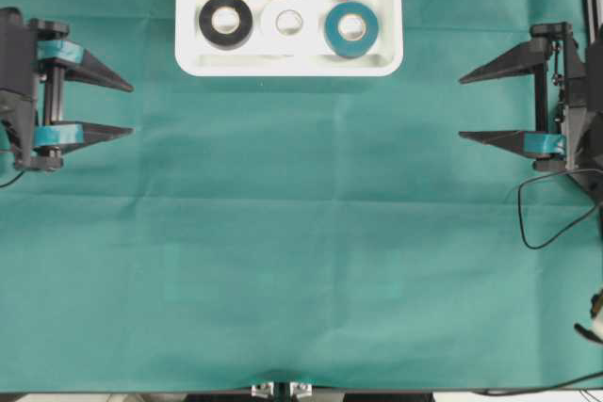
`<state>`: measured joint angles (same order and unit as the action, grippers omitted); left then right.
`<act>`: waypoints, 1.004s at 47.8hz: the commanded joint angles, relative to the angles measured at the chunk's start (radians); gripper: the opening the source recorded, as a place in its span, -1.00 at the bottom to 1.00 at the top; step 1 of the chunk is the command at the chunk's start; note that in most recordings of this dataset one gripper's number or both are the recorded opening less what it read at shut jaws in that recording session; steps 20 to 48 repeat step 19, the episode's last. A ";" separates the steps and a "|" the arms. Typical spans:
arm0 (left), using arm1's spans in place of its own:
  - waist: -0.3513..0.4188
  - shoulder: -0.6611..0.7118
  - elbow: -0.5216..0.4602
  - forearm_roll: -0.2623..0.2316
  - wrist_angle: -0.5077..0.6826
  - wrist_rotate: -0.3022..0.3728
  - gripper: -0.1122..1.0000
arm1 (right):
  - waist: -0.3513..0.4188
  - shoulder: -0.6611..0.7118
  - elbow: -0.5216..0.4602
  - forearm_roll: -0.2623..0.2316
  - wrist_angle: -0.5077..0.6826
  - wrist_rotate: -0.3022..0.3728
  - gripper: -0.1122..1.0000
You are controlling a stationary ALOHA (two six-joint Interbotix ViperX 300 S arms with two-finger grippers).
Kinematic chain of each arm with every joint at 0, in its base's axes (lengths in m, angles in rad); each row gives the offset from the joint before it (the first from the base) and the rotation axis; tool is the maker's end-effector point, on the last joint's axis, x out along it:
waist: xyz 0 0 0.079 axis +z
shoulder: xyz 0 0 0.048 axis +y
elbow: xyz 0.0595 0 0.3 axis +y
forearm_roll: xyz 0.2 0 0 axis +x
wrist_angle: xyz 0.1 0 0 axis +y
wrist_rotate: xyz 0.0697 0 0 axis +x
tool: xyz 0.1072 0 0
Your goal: Put the tape alternately from left to right into the white case.
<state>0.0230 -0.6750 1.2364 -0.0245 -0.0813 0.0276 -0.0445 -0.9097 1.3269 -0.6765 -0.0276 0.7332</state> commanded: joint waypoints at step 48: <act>0.009 -0.181 0.071 0.002 -0.008 0.002 0.94 | -0.006 -0.051 0.006 0.006 0.020 0.003 0.76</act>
